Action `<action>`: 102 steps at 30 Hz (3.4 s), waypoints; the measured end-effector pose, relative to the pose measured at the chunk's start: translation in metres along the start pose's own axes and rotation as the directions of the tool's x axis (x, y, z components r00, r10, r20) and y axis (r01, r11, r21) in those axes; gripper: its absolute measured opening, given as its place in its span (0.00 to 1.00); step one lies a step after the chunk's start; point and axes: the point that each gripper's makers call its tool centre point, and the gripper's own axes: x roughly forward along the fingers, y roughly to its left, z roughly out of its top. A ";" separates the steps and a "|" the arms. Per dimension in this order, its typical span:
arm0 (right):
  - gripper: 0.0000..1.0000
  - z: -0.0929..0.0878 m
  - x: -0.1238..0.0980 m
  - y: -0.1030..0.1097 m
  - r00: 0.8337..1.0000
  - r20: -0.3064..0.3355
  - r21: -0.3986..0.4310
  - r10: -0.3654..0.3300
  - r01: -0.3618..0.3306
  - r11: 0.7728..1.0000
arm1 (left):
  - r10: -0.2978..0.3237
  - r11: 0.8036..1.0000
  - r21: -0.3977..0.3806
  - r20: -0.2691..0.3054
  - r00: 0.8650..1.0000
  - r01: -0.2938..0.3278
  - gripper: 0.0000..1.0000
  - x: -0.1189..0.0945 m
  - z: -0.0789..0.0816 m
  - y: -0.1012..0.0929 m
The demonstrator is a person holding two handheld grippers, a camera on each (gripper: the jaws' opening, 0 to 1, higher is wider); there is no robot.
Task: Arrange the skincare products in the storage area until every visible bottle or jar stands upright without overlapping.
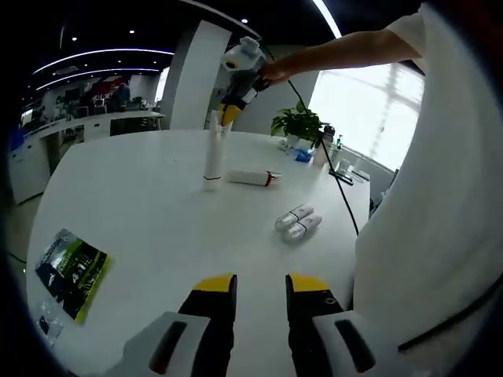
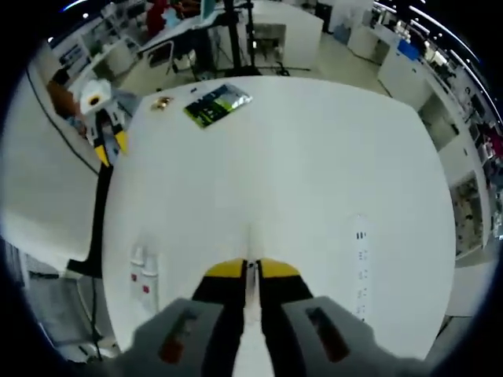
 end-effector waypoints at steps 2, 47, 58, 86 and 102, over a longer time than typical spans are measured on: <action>0.09 -0.001 0.000 0.001 1.000 -0.005 0.001 0.002 -0.002 1.000 | -0.003 1.000 -0.003 0.001 1.000 0.003 0.25 0.001 0.000 -0.002; 0.33 -0.180 0.028 0.028 0.995 -0.043 0.400 -0.088 0.097 0.911 | -0.078 0.997 -0.007 -0.087 0.993 0.077 0.27 0.041 0.003 -0.023; 0.32 -0.194 0.055 0.027 0.998 -0.052 0.421 -0.032 0.051 0.906 | -0.066 0.997 -0.033 -0.105 0.992 0.063 0.28 0.057 0.009 -0.018; 0.26 -0.191 0.096 0.018 0.977 -0.187 0.359 -0.105 0.167 0.918 | 0.009 0.995 -0.099 -0.110 0.994 -0.019 0.27 0.056 0.006 0.000; 0.24 -0.178 0.082 0.032 0.984 -0.159 0.339 -0.084 0.135 0.931 | 0.031 0.991 -0.125 -0.093 0.995 -0.043 0.26 0.048 -0.001 -0.003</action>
